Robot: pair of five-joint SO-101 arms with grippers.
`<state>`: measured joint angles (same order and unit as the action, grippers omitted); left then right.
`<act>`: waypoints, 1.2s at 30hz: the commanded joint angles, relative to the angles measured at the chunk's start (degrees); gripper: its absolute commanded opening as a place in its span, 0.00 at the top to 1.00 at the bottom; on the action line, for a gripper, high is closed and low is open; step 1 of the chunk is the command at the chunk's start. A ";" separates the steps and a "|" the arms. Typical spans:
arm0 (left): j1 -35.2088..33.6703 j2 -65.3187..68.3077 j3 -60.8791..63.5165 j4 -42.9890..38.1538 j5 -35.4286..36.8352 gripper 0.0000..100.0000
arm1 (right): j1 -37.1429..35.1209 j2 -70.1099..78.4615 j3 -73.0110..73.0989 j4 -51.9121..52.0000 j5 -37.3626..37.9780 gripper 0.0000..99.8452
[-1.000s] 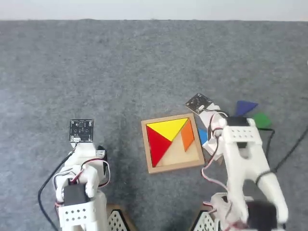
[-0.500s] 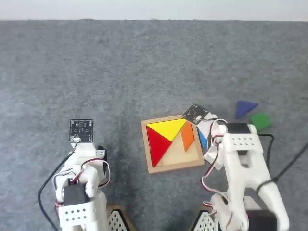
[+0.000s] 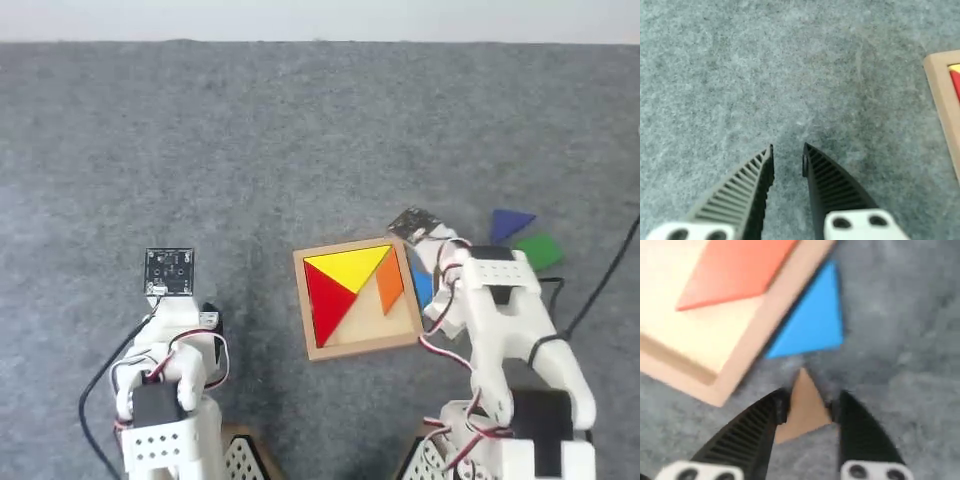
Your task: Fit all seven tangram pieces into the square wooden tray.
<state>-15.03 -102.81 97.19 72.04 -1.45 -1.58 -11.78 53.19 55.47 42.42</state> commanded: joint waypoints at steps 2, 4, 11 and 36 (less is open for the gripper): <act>-0.26 -1.14 -0.75 0.18 -0.09 0.91 | 2.59 0.92 -0.35 -1.19 -1.49 0.93; -0.26 -1.14 -0.75 0.18 -0.09 0.91 | 2.59 0.84 -1.58 -0.84 -1.49 0.93; -0.26 -1.14 -0.75 0.18 -0.09 0.91 | 0.92 -7.34 -6.42 3.91 -4.22 0.93; -0.26 -1.14 -0.75 0.18 -0.09 0.91 | 4.35 -6.99 7.03 -2.24 -17.58 0.67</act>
<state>-15.03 -102.81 97.19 72.04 -1.45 1.67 -22.86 62.95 53.80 25.71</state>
